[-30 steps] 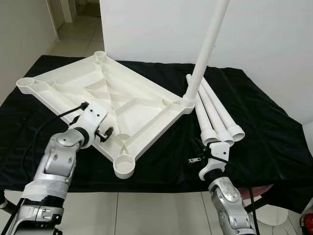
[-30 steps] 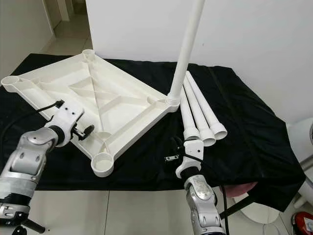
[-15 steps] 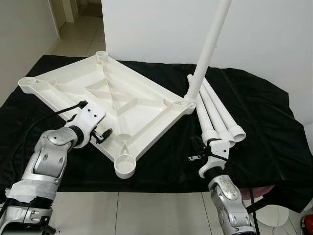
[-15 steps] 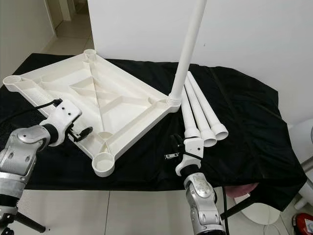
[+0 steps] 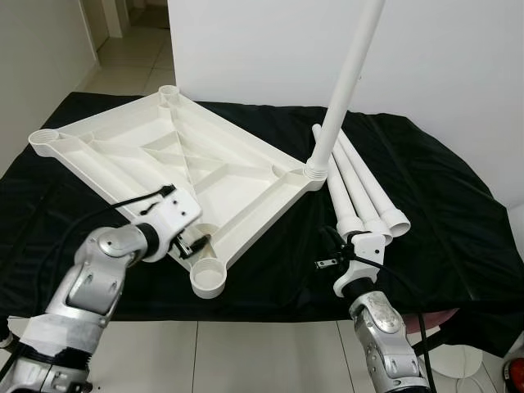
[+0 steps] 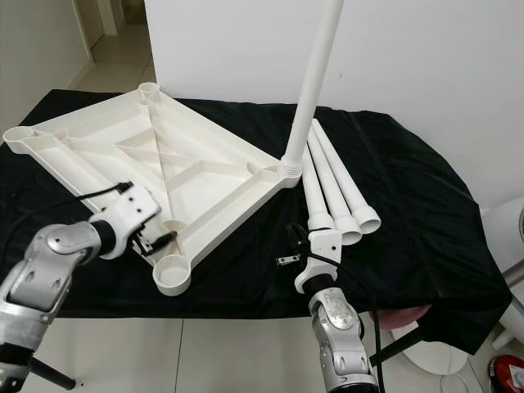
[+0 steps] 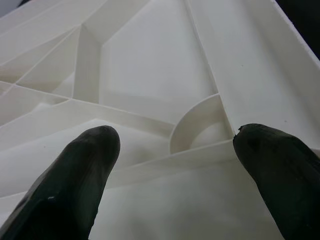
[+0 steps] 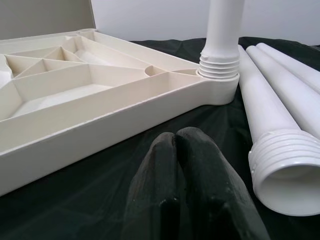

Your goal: Building children table

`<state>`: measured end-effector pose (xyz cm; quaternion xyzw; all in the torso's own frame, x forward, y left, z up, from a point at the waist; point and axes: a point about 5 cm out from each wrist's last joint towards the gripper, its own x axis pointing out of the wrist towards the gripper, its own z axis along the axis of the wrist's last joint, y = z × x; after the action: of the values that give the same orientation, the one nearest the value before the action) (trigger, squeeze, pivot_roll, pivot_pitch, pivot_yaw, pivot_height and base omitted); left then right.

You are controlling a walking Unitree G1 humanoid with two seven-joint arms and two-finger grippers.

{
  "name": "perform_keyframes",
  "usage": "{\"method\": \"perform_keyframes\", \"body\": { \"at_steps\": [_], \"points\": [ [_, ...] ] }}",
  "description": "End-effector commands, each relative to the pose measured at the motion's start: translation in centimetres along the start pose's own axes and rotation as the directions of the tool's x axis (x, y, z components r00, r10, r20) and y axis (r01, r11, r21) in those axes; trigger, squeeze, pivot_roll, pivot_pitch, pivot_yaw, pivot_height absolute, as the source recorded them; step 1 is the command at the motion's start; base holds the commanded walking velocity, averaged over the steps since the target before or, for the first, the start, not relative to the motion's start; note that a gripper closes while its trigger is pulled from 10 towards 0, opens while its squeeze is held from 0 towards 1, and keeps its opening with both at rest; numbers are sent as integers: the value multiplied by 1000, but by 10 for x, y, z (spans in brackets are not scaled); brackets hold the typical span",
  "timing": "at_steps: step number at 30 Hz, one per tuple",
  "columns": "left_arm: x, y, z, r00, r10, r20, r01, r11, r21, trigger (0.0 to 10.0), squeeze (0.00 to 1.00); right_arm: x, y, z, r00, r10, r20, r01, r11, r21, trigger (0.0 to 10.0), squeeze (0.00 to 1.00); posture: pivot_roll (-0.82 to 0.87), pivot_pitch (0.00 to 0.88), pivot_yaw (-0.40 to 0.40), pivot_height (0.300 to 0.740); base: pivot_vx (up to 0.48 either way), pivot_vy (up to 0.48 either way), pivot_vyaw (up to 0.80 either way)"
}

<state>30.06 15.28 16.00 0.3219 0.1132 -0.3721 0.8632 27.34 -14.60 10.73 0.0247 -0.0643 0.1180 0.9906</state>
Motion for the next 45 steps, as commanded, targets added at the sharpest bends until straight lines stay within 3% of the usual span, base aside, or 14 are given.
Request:
{"method": "perform_keyframes", "body": {
  "at_steps": [1, 9, 13, 18, 23, 29, 32, 35, 36, 38, 41, 45],
  "points": [
    [4, -16, 1, 995, -100, 2, 100, 995, 24, 10000, 0, 0, -2, -2, 1000, -4, -11, 4, 1000, 0, 10000, 0, -7, 0, -82, 740, 0, 0, 0],
    [3, -18, -1, 995, -102, -3, 102, 995, 19, 10000, 0, 0, -2, -3, 1000, -3, -14, 3, 1000, 1, 10000, 0, -4, 0, -84, 740, 0, 0, 0],
    [1, -31, 0, 984, -176, 2, 176, 984, 38, 10000, 0, 0, -1, -3, 1000, 1, -17, -1, 1000, 1, 10000, 0, -2, 0, -84, 740, 0, 0, 0],
    [1, -35, 1, 981, -195, 5, 195, 980, 38, 10000, 0, 0, -1, -3, 1000, 1, -17, -1, 1000, 1, 10000, 0, -2, 0, -84, 740, 0, 0, 0],
    [11, -63, 11, 963, -266, 46, 264, 964, 29, 10000, 0, -1, -1, -4, 1000, -3, -17, 3, 1000, 2, 10000, 0, -6, 0, -81, 740, 0, 0, 0],
    [21, -76, 24, 954, -282, 99, 282, 959, 12, 10000, 0, 0, -2, -3, 1000, -7, -14, 7, 1000, 1, 10000, 0, -13, 0, -76, 740, 0, 0, 0],
    [26, -69, 31, 967, -223, 122, 226, 974, -10, 10000, 0, 0, -2, -3, 1000, -10, -13, 10, 1000, 1, 10000, 0, -14, 0, -76, 740, 0, 0, 0],
    [25, -27, 39, 988, 14, 154, -1, 996, -84, 10000, 0, -1, -2, -4, 1000, -10, -14, 10, 1000, 0, 10000, 0, -11, 0, -75, 740, 0, 0, 0],
    [25, -27, 39, 988, 14, 154, -1, 996, -84, 10000, 0, -1, -2, -4, 1000, -10, -14, 10, 1000, 0, 10000, 0, -11, 0, -75, 740, 0, 0, 0],
    [20, -5, 43, 976, 128, 174, -103, 984, -146, 10000, 0, -1, -1, -5, 1000, -8, -17, 8, 1000, 2, 10000, 0, -7, 0, -74, 740, 0, 0, 0],
    [15, 9, 44, 964, 203, 174, -173, 970, -173, 10000, 0, 0, 0, -5, 1000, -5, -18, 5, 1000, 3, 10000, 0, -7, 0, -74, 740, 0, 0, 0],
    [11, 19, 36, 961, 247, 127, -228, 963, -144, 10000, 0, 0, 0, -5, 1000, -5, -16, 5, 1000, 3, 10000, 0, -7, 0, -74, 740, 0, 0, 0]
  ]
}}
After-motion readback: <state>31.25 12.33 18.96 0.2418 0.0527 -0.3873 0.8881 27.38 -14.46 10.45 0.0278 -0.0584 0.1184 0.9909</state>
